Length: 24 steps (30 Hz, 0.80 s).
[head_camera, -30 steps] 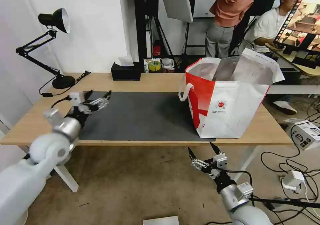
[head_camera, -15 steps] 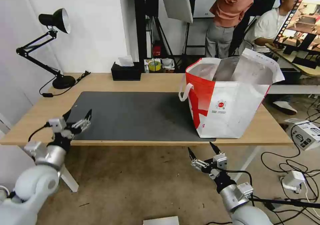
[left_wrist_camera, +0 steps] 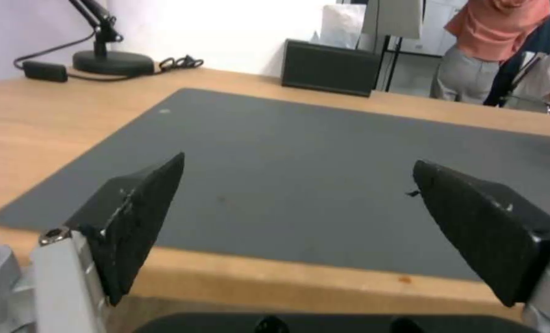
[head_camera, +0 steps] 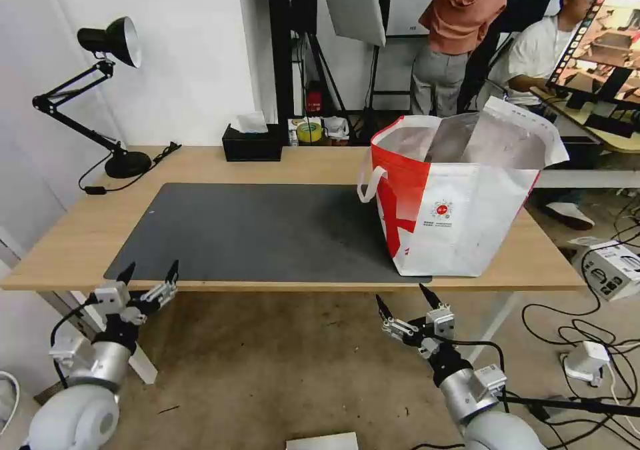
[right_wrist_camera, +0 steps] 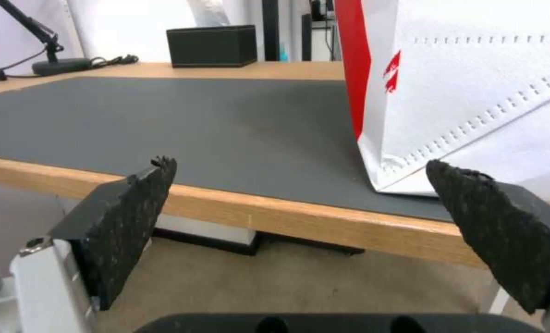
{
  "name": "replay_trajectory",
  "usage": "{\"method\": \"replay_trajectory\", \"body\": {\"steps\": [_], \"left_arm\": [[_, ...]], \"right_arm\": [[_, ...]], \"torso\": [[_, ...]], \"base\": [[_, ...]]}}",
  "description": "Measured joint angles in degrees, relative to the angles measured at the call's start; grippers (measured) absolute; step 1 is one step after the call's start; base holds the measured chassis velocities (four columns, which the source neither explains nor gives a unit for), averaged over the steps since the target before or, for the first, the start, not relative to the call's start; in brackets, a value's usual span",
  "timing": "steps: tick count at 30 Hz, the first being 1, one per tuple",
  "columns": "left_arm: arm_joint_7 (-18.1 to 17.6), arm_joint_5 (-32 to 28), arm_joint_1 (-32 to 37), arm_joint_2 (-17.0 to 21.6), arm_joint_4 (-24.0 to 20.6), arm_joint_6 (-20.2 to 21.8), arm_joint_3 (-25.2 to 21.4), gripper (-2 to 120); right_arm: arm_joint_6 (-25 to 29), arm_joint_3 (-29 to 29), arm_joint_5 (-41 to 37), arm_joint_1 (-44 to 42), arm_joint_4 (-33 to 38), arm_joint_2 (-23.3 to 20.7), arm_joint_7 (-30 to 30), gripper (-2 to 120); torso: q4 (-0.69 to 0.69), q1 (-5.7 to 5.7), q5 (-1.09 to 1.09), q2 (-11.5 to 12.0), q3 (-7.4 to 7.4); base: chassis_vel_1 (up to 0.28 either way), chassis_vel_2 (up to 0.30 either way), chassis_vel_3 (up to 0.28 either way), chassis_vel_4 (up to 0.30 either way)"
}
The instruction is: Pick up the trash from the table and place it into the takeout bag.
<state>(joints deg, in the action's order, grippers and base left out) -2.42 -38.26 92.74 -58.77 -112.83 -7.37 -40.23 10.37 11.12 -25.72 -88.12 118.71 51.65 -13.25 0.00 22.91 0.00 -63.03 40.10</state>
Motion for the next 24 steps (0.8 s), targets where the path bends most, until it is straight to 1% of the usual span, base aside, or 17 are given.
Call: {"method": "replay_trajectory", "body": {"steps": [8, 10, 16, 24], "left_arm": [[0.08, 0.51, 1.72, -0.68, 0.22, 0.16, -0.99, 100], [0.58, 0.39, 2.50, -0.91, 0.29, 0.17, -1.34, 100], [1.54, 0.35, 3.50, -1.09, 0.55, 0.18, -1.34, 100], [1.90, 0.43, 3.82, -1.12, 0.51, 0.06, -1.26, 100]], "right_arm": [[0.00, 0.00, 0.00, 0.00, 0.00, 0.00, 0.00, 100], [0.00, 0.00, 0.00, 0.00, 0.00, 0.00, 0.00, 100], [0.00, 0.00, 0.00, 0.00, 0.00, 0.00, 0.00, 100], [0.00, 0.00, 0.00, 0.00, 0.00, 0.00, 0.00, 100]], "torso": [[0.00, 0.00, 0.00, 0.00, 0.00], [0.00, 0.00, 0.00, 0.00, 0.00], [0.00, 0.00, 0.00, 0.00, 0.00], [0.00, 0.01, 0.00, 0.00, 0.00]], "base": [[0.000, 0.000, 0.000, 0.000], [0.000, 0.000, 0.000, 0.000], [0.000, 0.000, 0.000, 0.000], [0.000, 0.000, 0.000, 0.000]]}}
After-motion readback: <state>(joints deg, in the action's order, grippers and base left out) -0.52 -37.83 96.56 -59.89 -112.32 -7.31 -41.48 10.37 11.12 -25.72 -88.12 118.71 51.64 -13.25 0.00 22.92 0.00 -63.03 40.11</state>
